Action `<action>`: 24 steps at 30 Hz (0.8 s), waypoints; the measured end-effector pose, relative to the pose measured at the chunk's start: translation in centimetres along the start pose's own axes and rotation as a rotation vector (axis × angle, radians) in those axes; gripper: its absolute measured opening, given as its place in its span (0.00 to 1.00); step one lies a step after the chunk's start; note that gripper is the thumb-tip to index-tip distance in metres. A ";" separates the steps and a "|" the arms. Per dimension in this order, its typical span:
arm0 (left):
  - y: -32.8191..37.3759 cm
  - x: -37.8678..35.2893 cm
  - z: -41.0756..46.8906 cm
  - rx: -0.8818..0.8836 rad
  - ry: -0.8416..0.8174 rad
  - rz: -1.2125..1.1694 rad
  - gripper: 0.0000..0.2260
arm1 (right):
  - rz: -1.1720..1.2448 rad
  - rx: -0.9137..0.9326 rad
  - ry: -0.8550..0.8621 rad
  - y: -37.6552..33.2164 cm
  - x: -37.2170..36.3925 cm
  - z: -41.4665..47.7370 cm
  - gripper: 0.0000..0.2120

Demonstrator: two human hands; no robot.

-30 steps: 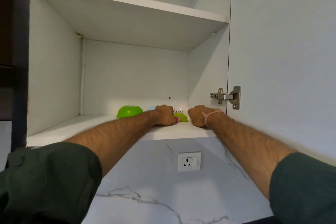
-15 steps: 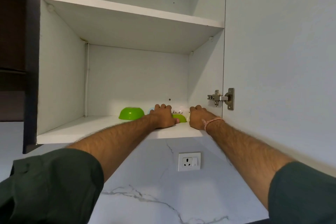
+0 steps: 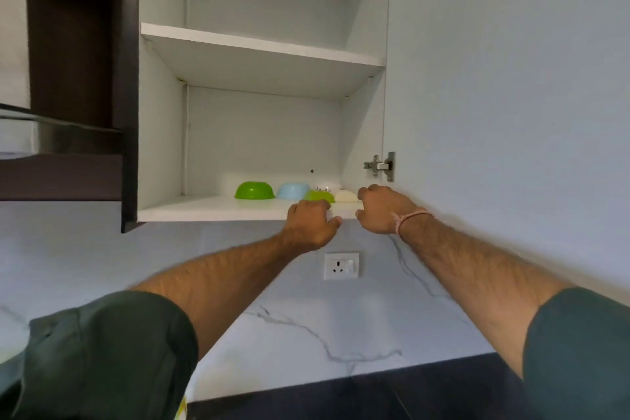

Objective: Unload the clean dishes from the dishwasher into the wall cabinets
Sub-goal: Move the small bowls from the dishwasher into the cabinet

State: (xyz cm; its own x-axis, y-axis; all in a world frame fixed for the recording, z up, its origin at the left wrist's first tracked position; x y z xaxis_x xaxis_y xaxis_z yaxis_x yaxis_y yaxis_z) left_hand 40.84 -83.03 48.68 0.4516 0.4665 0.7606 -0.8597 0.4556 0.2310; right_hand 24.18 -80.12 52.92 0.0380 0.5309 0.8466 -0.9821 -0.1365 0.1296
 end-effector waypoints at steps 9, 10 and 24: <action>15.3 -0.6 -11.0 0.111 -0.297 -0.647 0.22 | -0.148 -0.030 0.063 2.4 7.0 -15.5 0.18; 17.2 -0.5 -12.0 0.140 -0.356 -0.790 0.19 | -0.172 -0.032 0.081 2.7 8.0 -17.2 0.17; 33.4 4.2 -21.9 0.631 -0.706 -2.152 0.13 | -0.595 -0.100 0.188 5.4 22.1 -38.1 0.16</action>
State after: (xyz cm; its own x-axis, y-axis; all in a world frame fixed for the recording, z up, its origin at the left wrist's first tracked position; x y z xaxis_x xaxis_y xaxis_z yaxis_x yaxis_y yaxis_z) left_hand 19.29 -49.23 46.26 0.4636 -0.4744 -0.7484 0.5471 -0.5112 0.6629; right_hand 12.65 -37.29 52.67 0.5588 0.6311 0.5380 -0.8158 0.3015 0.4935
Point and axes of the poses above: each hand's wrist, its own z-axis towards the middle knuckle, its own x-axis out of the back of the hand, y = z × x, the point moved 1 cm from there along z, towards the middle knuckle, and after that the axes turned 1 degree about -z, right-handed, at the moved point
